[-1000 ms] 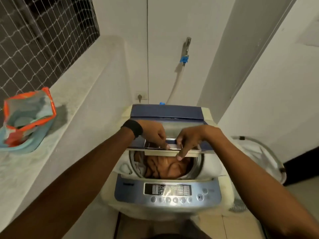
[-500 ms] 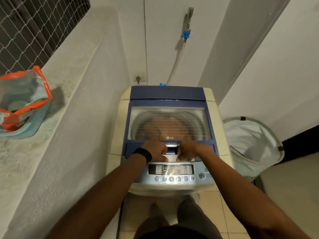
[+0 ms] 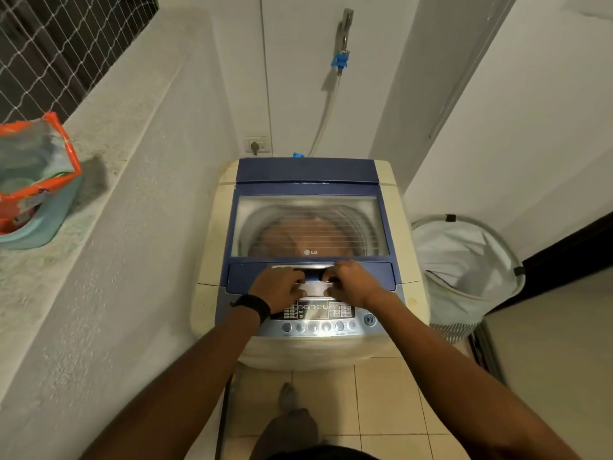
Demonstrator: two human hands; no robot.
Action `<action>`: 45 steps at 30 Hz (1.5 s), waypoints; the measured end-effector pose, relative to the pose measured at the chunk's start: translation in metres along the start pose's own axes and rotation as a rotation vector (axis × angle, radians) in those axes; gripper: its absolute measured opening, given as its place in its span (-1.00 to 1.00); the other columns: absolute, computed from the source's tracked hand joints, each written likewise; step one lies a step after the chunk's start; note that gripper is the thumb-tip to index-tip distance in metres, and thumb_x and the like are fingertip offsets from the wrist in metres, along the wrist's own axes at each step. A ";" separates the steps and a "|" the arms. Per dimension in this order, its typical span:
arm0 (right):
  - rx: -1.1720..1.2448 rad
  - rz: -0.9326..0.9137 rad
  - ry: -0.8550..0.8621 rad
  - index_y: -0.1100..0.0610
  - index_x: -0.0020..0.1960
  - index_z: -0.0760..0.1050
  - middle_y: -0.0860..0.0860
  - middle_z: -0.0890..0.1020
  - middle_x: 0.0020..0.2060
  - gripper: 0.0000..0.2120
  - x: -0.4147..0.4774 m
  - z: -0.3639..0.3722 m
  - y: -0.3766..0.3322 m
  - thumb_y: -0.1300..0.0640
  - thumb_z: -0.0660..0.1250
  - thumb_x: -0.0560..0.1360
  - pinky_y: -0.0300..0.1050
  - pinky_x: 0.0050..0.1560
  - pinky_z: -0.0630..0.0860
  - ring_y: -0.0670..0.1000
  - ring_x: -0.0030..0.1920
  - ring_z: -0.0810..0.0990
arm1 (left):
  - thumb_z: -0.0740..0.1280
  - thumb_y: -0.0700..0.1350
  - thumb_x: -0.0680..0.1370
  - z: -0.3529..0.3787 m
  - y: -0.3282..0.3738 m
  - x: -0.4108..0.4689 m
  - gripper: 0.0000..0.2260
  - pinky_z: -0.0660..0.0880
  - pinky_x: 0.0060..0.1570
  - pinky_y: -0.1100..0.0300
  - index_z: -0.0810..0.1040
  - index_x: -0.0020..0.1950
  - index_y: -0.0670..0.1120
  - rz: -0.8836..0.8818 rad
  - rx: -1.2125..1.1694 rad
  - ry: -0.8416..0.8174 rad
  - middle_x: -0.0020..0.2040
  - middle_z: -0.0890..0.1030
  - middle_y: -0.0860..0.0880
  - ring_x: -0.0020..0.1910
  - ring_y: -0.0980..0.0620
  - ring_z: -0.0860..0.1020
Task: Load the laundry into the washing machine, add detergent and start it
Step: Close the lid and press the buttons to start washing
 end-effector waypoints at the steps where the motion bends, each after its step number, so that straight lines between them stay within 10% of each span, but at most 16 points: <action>1: 0.006 -0.015 0.071 0.05 0.29 0.59 0.08 0.59 0.18 -0.62 -0.010 0.003 0.004 0.00 0.48 0.51 0.01 0.22 0.48 0.15 0.22 0.51 | 0.30 0.13 0.63 0.003 0.002 -0.007 -0.70 0.49 0.06 0.04 0.57 0.23 -0.02 0.015 -0.013 0.063 0.10 0.63 -0.04 0.13 -0.11 0.58; 5: -0.034 -0.025 0.279 0.04 0.43 0.49 0.11 0.51 0.35 -0.44 -0.054 0.016 0.025 -0.09 0.46 0.48 0.17 0.25 0.48 0.24 0.32 0.44 | 0.04 0.36 0.56 0.025 0.005 -0.036 -0.27 0.46 0.31 -0.16 0.42 0.53 -0.11 0.029 0.014 0.156 0.38 0.51 -0.16 0.40 -0.22 0.43; 8: -0.082 0.040 0.293 0.04 0.55 0.34 0.10 0.37 0.52 -0.32 -0.085 0.034 0.039 -0.22 0.37 0.53 0.20 0.31 0.42 0.24 0.48 0.33 | -0.04 0.59 0.45 0.041 0.004 -0.055 0.00 0.01 0.60 -0.21 0.10 0.68 -0.06 0.006 0.090 0.115 0.65 0.17 -0.13 0.64 -0.19 0.08; 14: -0.087 0.137 0.315 0.14 0.62 0.19 0.09 0.23 0.60 -0.18 -0.129 0.056 0.062 -0.32 0.30 0.55 0.17 0.42 0.37 0.19 0.58 0.21 | -0.01 0.70 0.30 0.046 -0.004 -0.076 0.14 -0.24 0.59 -0.09 -0.17 0.69 0.06 -0.082 0.061 0.088 0.67 -0.27 -0.12 0.64 -0.10 -0.29; 18: -0.047 0.147 0.327 0.23 0.59 0.24 0.17 0.29 0.57 -0.17 -0.141 0.060 0.069 -0.28 0.33 0.55 0.17 0.49 0.34 0.25 0.57 0.24 | 0.37 0.50 0.35 0.042 -0.006 -0.082 0.19 -0.14 0.60 -0.12 -0.16 0.69 -0.05 -0.145 0.008 0.104 0.66 -0.27 -0.17 0.64 -0.17 -0.27; 28: -0.052 0.130 0.254 0.10 0.67 0.02 0.11 0.11 0.64 -0.12 -0.154 0.064 0.068 -0.27 0.32 0.56 0.08 0.61 0.10 0.20 0.63 0.06 | 0.38 0.47 0.38 0.046 -0.009 -0.089 0.17 -0.13 0.61 -0.11 -0.19 0.69 -0.07 -0.166 0.156 0.052 0.67 -0.20 -0.21 0.66 -0.22 -0.19; 45: -0.151 0.139 0.137 0.23 0.64 -0.03 0.17 0.12 0.58 -0.01 -0.140 0.060 0.059 -0.24 0.41 0.51 0.12 0.56 0.24 0.28 0.60 0.09 | 0.37 0.47 0.39 0.047 -0.006 -0.088 0.16 -0.12 0.60 -0.11 -0.18 0.68 -0.09 -0.190 0.232 0.057 0.67 -0.16 -0.23 0.65 -0.26 -0.15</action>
Point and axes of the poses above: each hand's wrist, its own x-axis towards the middle knuckle, its own z-axis out of the palm, y = z × x, the point moved 8 cm from there along x, towards the middle knuckle
